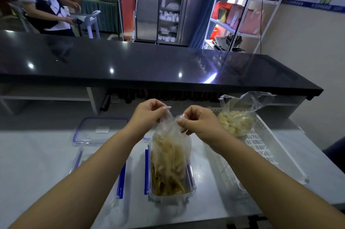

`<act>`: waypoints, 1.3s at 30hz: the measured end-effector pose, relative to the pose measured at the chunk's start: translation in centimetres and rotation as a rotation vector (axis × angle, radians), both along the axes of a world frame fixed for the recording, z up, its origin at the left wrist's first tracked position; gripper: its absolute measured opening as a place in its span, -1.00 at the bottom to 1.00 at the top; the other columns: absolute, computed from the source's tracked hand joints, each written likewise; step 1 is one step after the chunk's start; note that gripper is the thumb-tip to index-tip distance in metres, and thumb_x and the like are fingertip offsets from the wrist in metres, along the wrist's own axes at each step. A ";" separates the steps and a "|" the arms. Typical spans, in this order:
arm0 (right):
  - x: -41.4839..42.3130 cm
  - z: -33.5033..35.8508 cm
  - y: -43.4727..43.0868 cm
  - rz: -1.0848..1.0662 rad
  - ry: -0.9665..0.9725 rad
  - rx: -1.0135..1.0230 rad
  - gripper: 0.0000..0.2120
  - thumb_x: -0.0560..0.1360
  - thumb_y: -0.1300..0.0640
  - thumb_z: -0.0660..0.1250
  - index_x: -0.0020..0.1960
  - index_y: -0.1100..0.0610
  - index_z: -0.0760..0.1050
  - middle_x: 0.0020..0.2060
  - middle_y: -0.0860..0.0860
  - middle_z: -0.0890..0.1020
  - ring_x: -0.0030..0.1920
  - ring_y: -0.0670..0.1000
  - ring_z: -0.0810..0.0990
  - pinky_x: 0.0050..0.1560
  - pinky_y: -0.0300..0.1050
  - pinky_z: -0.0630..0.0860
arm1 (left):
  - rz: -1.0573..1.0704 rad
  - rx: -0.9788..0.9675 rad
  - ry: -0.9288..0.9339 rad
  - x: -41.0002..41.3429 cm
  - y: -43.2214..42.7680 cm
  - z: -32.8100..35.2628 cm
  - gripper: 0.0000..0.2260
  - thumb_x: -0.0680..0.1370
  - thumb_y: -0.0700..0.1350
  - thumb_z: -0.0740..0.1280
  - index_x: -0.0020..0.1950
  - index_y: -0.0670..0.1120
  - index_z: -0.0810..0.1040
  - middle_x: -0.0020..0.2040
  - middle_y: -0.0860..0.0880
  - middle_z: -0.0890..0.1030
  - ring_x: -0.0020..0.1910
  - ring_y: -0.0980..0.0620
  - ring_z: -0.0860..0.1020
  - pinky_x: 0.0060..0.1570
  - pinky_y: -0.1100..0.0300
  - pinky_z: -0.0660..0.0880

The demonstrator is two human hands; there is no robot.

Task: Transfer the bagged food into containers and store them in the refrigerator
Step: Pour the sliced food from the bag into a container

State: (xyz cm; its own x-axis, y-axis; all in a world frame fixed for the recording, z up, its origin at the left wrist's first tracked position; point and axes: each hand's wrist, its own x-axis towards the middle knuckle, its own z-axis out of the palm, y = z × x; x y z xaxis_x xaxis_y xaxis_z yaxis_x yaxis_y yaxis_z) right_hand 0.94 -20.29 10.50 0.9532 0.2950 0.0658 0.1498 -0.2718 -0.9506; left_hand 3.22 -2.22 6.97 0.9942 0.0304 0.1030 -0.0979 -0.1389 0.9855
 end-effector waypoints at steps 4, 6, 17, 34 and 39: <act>0.3 -0.6 0.4 -0.044 0.019 0.014 -0.86 0.44 0.24 0.41 -0.22 0.18 0.45 -0.35 0.09 0.59 -0.36 -0.07 0.64 -0.33 -0.24 0.56 | -0.257 0.037 0.070 -1.0 0.6 -1.3 -0.55 0.41 0.18 0.37 0.24 0.07 0.45 0.14 0.09 0.57 0.09 0.10 0.55 0.02 0.21 0.50; 0.6 -1.1 0.4 -0.106 0.006 0.064 -0.87 0.45 0.24 0.41 -0.20 0.18 0.46 -0.33 0.08 0.58 -0.32 -0.05 0.62 -0.32 -0.24 0.55 | -0.403 0.072 0.116 -1.6 0.8 -2.2 -0.25 0.30 0.27 0.41 0.42 0.14 0.24 0.25 0.21 0.41 0.18 0.21 0.44 0.09 0.25 0.45; -0.8 -7.4 0.5 -0.034 -0.350 -0.352 -0.01 0.40 0.09 0.46 0.41 -0.39 -0.23 0.51 -0.18 -0.08 0.44 -0.16 0.09 0.27 -0.15 0.32 | -0.016 0.262 0.114 -1.2 -0.5 -4.6 -0.89 0.47 -0.14 0.38 -0.25 0.01 0.56 -0.28 0.02 0.62 -0.30 0.10 0.60 -0.28 0.19 0.54; 1.4 -12.0 0.8 0.028 -0.518 -0.776 -0.82 0.49 -0.04 0.30 0.00 0.02 0.58 -0.14 -0.03 0.55 -0.12 -0.08 0.32 -0.12 -0.21 0.25 | 0.010 0.374 0.136 -3.3 -0.6 -5.9 -0.84 0.48 -0.07 0.36 0.05 0.08 0.56 0.07 0.09 0.48 0.14 0.13 0.36 0.09 0.19 0.34; 0.7 -12.7 0.6 -0.146 -0.224 -0.369 -0.90 0.39 0.11 0.36 -0.12 0.12 0.55 -0.11 -0.16 0.40 -0.11 -0.17 0.42 -0.15 -0.45 0.36 | -0.120 0.183 0.179 -4.1 -1.2 -7.5 -0.78 0.58 -0.14 0.22 0.13 0.15 0.48 0.05 0.17 0.55 0.08 0.19 0.50 -0.05 0.34 0.45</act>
